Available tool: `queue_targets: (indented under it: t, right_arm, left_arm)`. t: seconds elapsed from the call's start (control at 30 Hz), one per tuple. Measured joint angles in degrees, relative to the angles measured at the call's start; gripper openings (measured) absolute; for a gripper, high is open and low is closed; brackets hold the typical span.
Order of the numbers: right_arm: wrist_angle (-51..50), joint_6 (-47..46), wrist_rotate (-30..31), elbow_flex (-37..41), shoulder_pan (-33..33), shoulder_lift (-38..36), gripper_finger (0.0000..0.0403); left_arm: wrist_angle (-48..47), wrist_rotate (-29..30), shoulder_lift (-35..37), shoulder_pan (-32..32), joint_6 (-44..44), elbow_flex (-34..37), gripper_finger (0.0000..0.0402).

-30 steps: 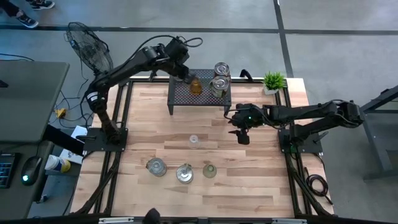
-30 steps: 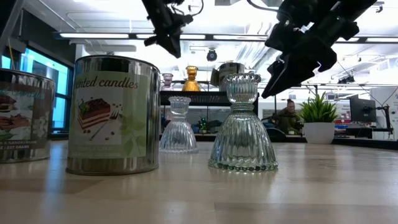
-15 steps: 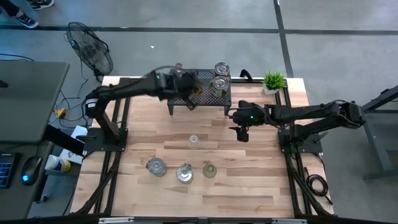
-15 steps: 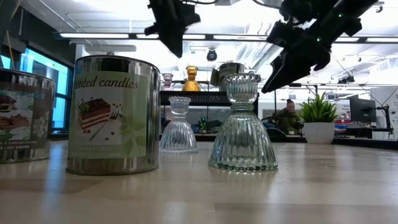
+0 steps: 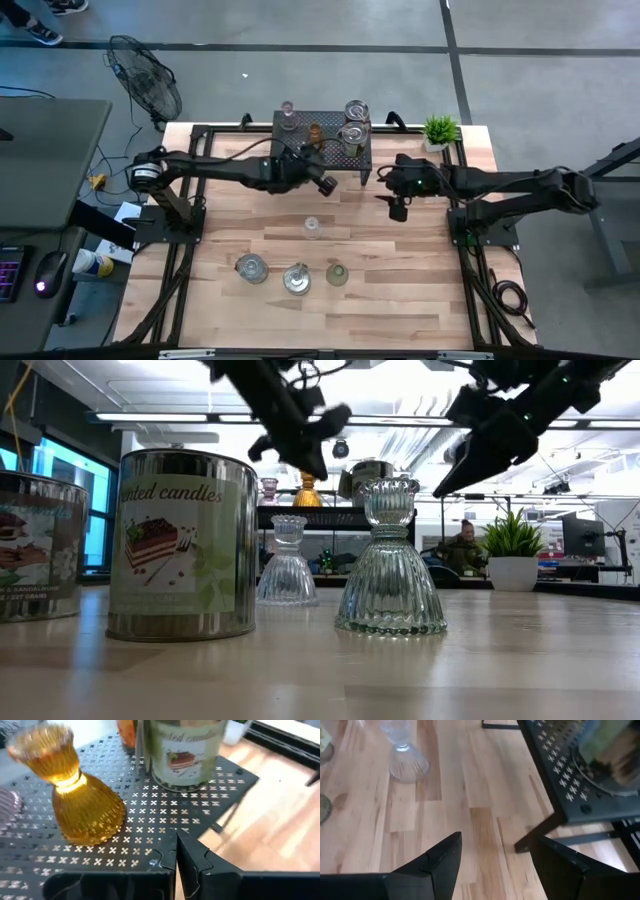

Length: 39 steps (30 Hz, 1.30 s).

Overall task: Pick & Place candle stick holders
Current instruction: Put the yellow glass candlestick on the shelf aligned with the other candlestick

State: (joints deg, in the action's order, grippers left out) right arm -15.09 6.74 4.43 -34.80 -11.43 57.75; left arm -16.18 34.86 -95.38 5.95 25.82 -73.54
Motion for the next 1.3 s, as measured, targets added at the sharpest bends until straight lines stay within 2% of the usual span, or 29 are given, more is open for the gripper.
queue_targets:
  t: [0.1,0.23,0.4,0.8,1.3]
  right_arm:
    - [-0.08,-0.57,0.0,1.09,-0.62,-1.22,0.0224]
    - [0.1,-0.69,0.65,1.42,-0.95,-2.4,0.0224]
    - [1.28,-0.7,1.86,1.39,-0.95,-2.8,0.0224]
    - [3.16,-1.35,1.88,1.39,-0.95,-2.79,0.0224]
    - [3.37,-2.46,1.88,1.37,-0.93,-2.77,0.0224]
  left_arm:
    - [6.63,3.04,-0.08,0.45,0.04,3.69,0.0]
    - [10.95,3.82,-0.05,1.34,-0.11,4.63,0.0]
    - [15.44,6.47,-1.12,1.23,-5.85,4.63,0.0]
    - [16.04,6.84,-1.27,4.45,-0.05,4.63,0.0]
    - [17.05,5.87,-2.53,9.67,-0.04,4.72,0.0]
